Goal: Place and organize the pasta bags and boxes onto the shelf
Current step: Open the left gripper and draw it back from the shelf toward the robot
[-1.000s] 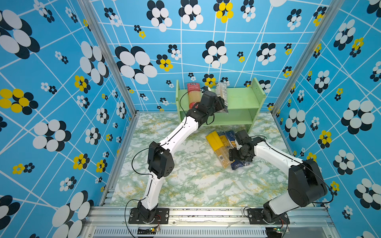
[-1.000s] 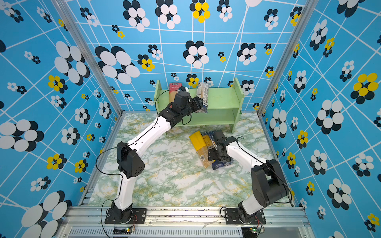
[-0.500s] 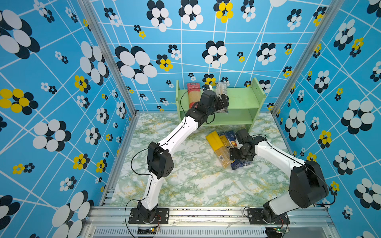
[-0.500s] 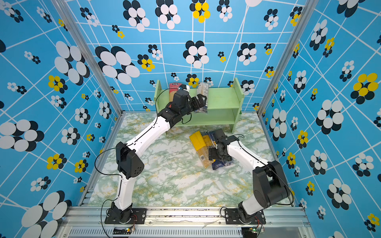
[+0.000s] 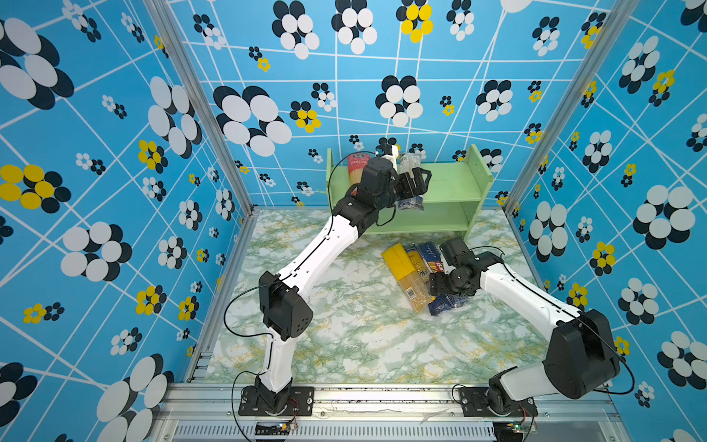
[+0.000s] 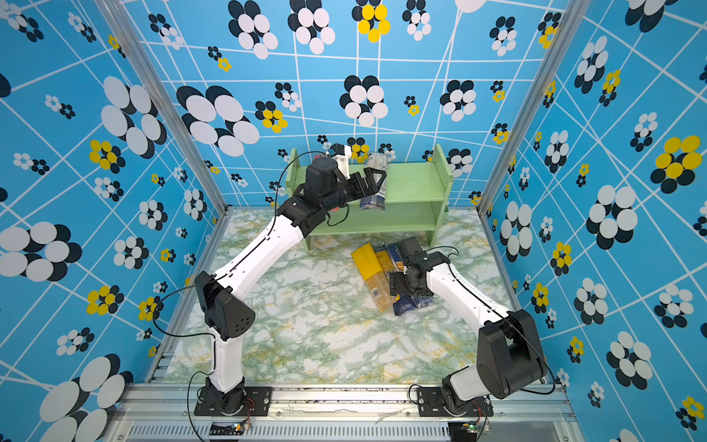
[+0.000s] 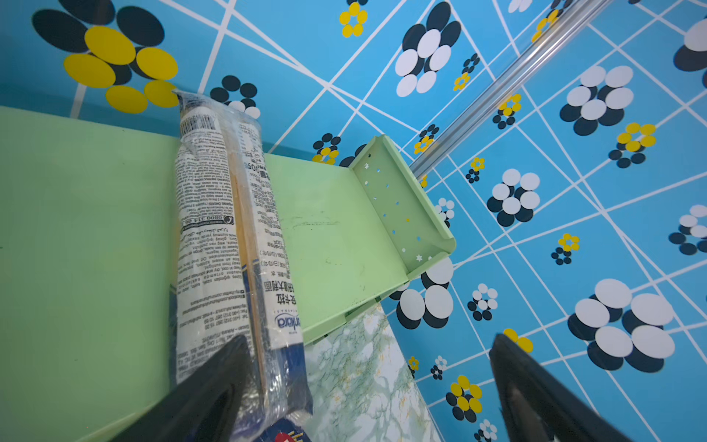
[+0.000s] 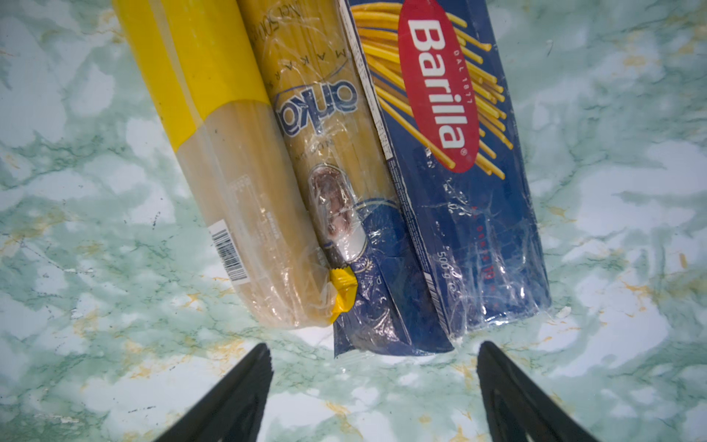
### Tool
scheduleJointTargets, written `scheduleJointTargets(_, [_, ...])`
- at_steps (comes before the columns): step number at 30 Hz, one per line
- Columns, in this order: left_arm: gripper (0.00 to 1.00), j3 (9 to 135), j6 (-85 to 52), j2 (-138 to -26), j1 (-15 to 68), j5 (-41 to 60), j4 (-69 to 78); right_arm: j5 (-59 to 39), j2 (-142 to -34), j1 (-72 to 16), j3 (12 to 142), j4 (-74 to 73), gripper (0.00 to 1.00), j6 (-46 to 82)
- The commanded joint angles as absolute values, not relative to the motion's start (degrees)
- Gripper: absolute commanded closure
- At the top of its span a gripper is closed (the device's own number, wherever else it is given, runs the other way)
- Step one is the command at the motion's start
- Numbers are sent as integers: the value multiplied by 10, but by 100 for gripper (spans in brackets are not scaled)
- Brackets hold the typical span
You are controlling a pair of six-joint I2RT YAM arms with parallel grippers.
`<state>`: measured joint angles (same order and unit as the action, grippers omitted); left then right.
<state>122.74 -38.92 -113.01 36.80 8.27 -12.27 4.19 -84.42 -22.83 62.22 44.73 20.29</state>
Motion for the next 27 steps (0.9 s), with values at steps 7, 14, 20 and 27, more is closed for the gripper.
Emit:
scheduleJointTargets(7, [1,1026,-335,-959,370,106,-105,71,-825,-225,643,473,14,207])
scheduleJointTargets(14, [1,850,-336,-853,366,107,-88,85,-809,-226,624,435,14,217])
scheduleJointTargets(20, [1,707,-353,-780,358,94,-84,108,-809,-232,597,393,14,222])
scheduleJointTargets(27, [1,593,-360,-743,346,95,-85,134,-819,-234,573,360,14,220])
